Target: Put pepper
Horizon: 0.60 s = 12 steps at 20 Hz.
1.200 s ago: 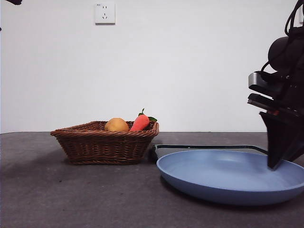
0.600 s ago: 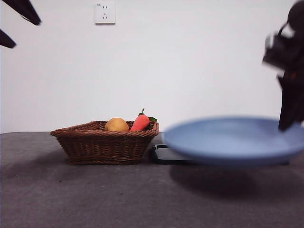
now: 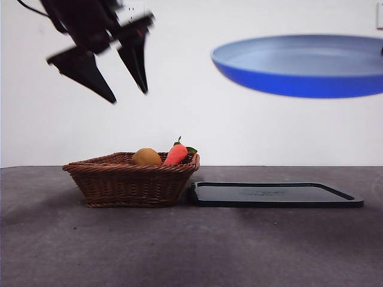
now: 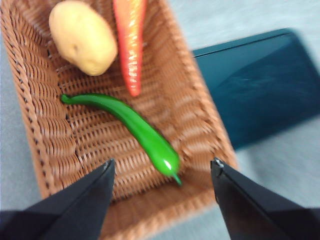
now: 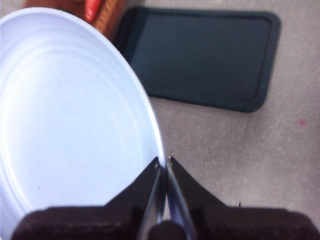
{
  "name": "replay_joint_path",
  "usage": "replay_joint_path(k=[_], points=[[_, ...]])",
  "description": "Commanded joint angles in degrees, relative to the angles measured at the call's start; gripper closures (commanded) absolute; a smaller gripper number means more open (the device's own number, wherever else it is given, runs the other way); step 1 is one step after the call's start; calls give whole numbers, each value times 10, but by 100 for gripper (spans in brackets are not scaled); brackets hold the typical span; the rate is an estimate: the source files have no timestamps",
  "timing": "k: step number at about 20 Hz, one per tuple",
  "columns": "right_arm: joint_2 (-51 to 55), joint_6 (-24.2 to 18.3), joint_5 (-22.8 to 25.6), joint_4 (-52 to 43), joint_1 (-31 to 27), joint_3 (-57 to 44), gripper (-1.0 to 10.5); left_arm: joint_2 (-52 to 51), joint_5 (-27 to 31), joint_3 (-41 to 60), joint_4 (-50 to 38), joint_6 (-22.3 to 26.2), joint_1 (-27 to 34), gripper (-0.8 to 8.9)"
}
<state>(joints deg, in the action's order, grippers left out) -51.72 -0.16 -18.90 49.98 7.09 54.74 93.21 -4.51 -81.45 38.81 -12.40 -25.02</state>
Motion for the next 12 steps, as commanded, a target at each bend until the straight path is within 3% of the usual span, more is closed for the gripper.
replay_joint_path(k=[1, 5, 12], points=[[20, 10, -2, -1, 0, 10, 942, 65, 25, -47, 8, -15, -9, 477], [49, 7, -2, 2, 0, 10, 942, 159, 29, -98, 19, -46, -10, 477], [49, 5, -3, 3, 0, 10, 941, 237, 30, -98, -16, -72, -20, 477]])
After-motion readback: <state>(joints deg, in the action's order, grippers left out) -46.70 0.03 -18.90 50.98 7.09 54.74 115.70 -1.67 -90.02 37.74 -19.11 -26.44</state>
